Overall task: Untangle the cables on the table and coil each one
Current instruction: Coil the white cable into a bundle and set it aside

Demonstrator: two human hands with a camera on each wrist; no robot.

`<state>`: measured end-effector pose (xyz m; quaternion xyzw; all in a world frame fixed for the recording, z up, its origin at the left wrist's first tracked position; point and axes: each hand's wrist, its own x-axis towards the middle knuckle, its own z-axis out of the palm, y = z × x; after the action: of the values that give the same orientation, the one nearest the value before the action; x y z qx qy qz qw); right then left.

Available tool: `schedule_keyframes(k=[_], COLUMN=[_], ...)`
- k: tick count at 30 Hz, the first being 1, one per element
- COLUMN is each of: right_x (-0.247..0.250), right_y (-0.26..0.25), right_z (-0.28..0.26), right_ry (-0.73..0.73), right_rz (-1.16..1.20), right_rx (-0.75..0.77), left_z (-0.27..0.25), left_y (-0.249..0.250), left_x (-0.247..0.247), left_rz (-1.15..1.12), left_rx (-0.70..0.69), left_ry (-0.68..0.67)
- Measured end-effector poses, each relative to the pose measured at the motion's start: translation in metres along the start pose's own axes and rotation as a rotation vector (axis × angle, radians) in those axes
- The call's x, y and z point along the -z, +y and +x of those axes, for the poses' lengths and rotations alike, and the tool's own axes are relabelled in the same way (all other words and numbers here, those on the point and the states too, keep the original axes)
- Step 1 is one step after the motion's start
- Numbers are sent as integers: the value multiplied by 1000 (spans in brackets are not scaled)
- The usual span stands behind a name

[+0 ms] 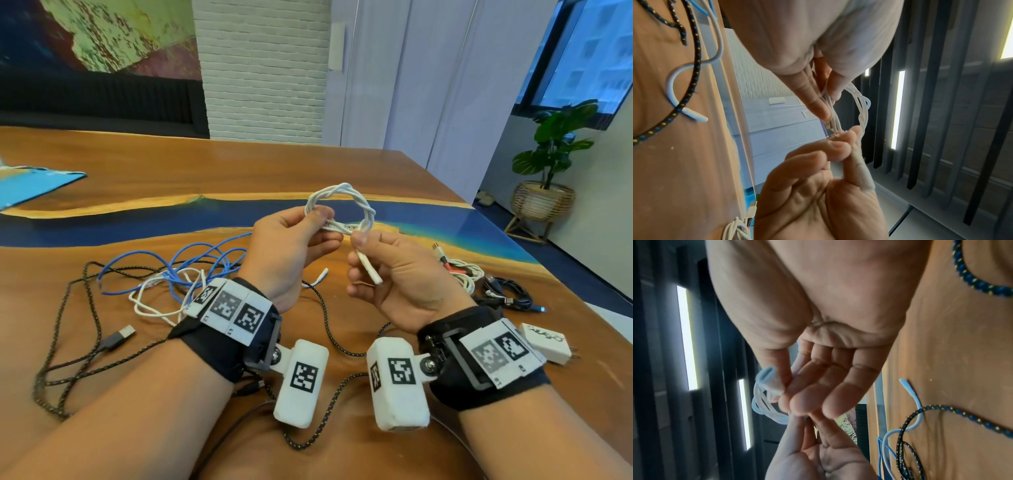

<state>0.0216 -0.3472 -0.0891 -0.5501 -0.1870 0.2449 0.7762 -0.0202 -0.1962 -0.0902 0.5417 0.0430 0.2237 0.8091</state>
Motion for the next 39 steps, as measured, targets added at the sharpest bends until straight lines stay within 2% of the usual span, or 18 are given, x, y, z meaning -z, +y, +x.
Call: schedule_keyframes(k=[4, 9, 15, 19, 23, 27, 31, 36, 39], right_x=[-4, -4, -3, -3, 1, 5, 7, 10, 9], right_y=[1, 0, 3, 5, 7, 8, 5, 5, 7], right_z=[2, 4, 5, 6, 8, 9, 11, 13, 14], right_ry=[168, 284, 321, 341, 396, 391, 329, 258, 308], right_rz=[-127, -54, -194, -175, -212, -271, -217, -137, -47], right_rx=[116, 179, 223, 203, 254, 285, 213, 122, 173], left_z=[-1, 0, 3, 1, -1, 0, 0, 0, 1], left_y=[4, 7, 2, 0, -1, -3, -1, -4, -5], left_x=[3, 8, 12, 8, 3, 1, 2, 3, 2], left_rz=[-75, -17, 272, 271, 282, 229, 125, 104, 55], left_rx=[71, 158, 87, 69, 116, 144, 151, 146, 130], left_ry=[-57, -160, -108, -79, -44, -33, -27, -61, -67])
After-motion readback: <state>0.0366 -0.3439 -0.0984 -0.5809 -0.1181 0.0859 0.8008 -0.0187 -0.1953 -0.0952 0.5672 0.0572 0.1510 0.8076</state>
